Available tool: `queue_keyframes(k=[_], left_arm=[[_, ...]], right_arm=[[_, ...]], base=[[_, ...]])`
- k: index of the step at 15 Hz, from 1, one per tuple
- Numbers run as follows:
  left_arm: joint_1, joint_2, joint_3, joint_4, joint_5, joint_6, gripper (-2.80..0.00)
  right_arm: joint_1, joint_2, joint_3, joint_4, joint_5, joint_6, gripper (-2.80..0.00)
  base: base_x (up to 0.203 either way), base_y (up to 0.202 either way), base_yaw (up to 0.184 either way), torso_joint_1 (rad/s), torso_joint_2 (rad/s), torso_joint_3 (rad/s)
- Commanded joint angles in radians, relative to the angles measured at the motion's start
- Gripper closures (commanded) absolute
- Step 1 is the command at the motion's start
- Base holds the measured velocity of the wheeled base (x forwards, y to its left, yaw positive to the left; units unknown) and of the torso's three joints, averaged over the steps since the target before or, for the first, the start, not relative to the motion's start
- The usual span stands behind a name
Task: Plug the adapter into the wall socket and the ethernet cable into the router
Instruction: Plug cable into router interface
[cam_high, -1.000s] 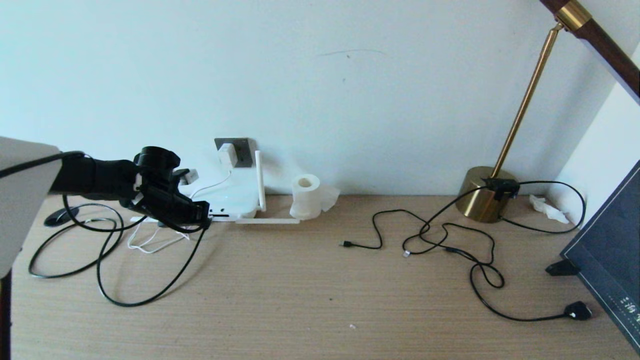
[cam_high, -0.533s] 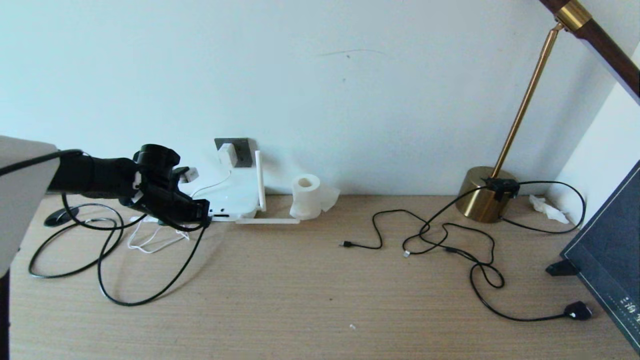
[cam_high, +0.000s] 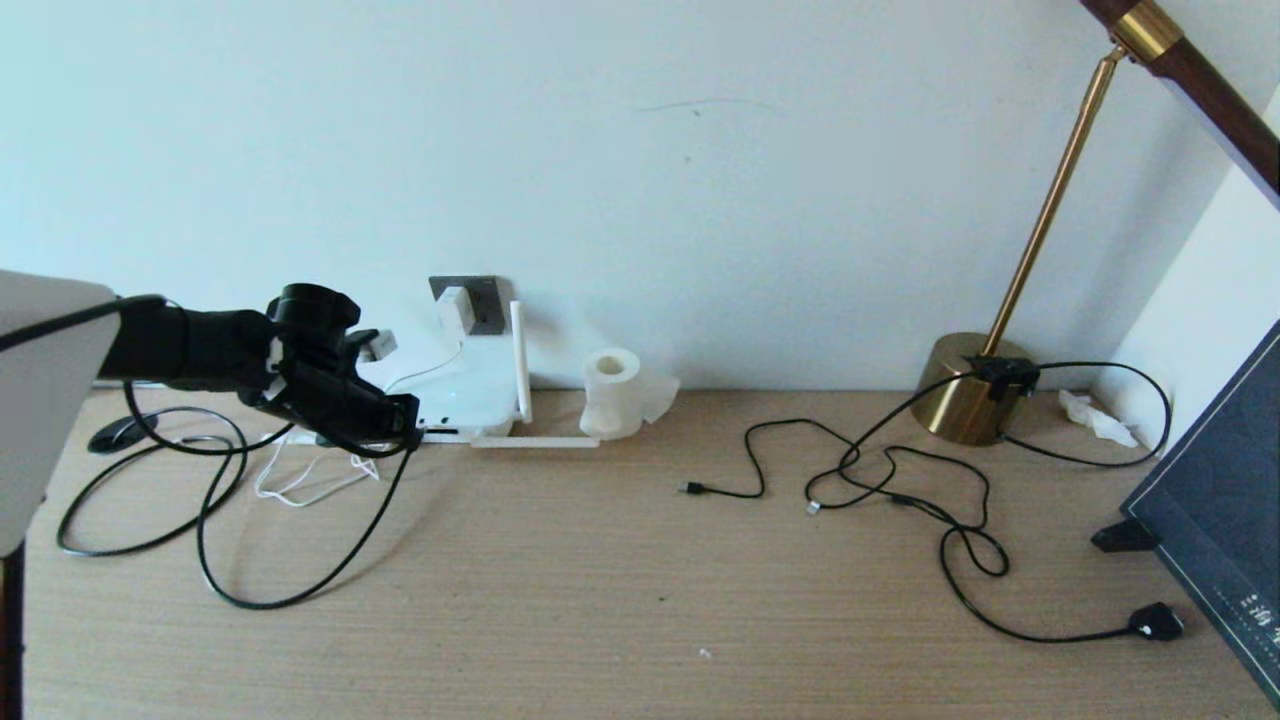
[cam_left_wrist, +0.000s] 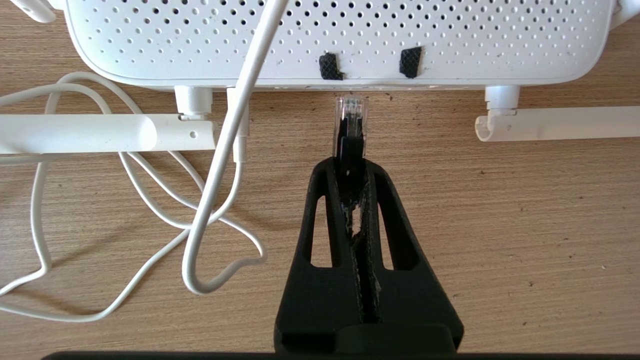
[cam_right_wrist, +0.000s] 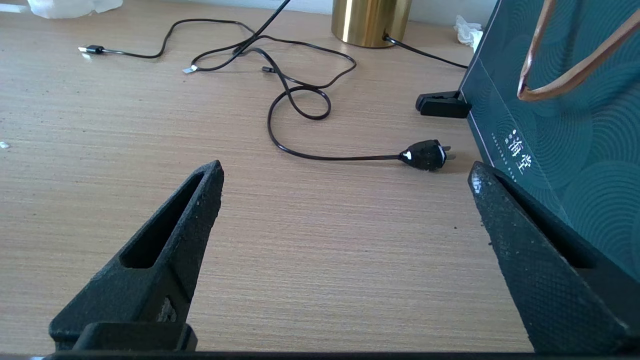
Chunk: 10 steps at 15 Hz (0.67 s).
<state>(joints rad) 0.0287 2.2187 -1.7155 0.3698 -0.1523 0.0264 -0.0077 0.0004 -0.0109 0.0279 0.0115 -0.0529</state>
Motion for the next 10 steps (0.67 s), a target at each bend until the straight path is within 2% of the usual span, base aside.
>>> queue_keyframes(k=[1, 10], left_arm=[[0.000, 0.006, -0.001, 0.001, -0.001, 0.000, 0.00], [-0.016, -0.007, 0.003, 0.024, -0.001, -0.014, 0.00]], right_arm=[[0.000, 0.001, 0.000, 0.001, 0.001, -0.001, -2.80], [0.000, 0.001, 0.000, 0.001, 0.001, -0.001, -2.80]], base=[[0.000, 0.000, 0.000, 0.000, 0.00, 0.000], [0.000, 0.000, 0.000, 0.000, 0.00, 0.000]])
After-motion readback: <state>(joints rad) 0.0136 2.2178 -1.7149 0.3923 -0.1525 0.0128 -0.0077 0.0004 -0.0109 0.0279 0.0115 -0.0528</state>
